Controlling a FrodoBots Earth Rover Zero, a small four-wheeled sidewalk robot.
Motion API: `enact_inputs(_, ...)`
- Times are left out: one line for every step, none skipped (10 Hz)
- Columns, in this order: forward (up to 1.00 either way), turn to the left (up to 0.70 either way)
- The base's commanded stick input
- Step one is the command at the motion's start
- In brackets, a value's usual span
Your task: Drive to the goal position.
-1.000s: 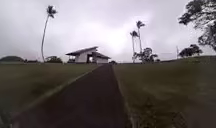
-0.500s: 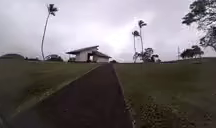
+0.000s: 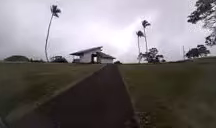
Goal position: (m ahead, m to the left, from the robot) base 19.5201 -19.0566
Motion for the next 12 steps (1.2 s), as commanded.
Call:
enact_inputs(1.0, -0.06)
enact_inputs(1.0, 0.0)
enact_inputs(1.0, 0.0)
enact_inputs(1.0, -0.35)
enact_inputs(1.0, -0.37)
enact_inputs(1.0, -0.03)
enact_inputs(1.0, 0.0)
enact_inputs(1.0, 0.0)
enact_inputs(1.0, -0.15)
enact_inputs(1.0, -0.32)
enact_inputs(1.0, -0.35)
enact_inputs(1.0, -0.12)
